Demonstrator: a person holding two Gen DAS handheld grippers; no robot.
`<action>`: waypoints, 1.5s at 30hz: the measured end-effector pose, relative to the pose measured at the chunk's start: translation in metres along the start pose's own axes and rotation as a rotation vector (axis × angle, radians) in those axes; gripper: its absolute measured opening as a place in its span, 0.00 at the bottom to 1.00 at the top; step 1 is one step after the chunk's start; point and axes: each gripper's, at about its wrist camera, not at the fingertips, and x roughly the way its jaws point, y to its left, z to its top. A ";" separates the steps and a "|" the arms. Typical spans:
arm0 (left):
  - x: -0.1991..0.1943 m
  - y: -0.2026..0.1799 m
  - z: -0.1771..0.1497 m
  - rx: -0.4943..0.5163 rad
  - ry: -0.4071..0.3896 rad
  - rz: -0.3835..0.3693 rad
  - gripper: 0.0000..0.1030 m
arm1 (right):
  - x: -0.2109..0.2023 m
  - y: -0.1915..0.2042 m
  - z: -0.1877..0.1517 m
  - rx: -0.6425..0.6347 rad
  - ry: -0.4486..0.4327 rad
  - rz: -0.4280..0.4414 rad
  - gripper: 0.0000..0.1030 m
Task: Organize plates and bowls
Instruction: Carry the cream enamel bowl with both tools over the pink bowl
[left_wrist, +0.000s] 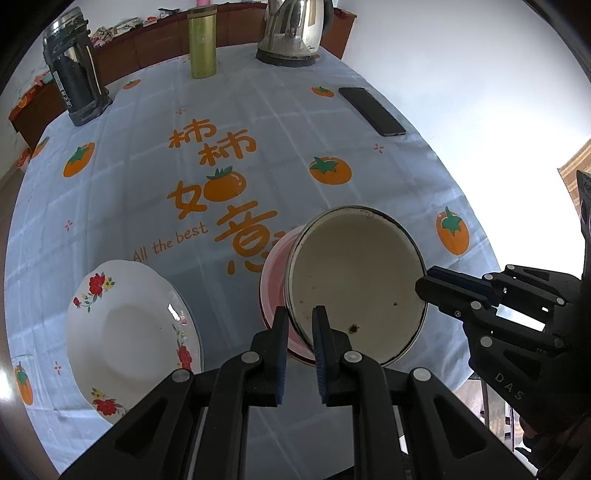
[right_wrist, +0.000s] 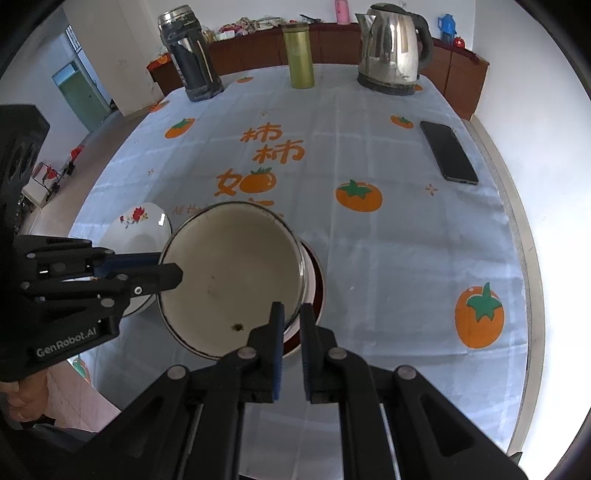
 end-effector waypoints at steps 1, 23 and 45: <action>0.001 0.000 0.000 0.000 0.001 0.001 0.14 | 0.001 0.000 0.000 0.001 0.002 0.000 0.08; 0.009 0.002 -0.001 -0.013 0.014 0.007 0.14 | 0.009 0.001 -0.001 0.002 0.014 -0.001 0.08; 0.014 0.003 -0.004 -0.025 0.018 0.006 0.14 | 0.016 0.000 -0.005 0.007 0.024 0.004 0.08</action>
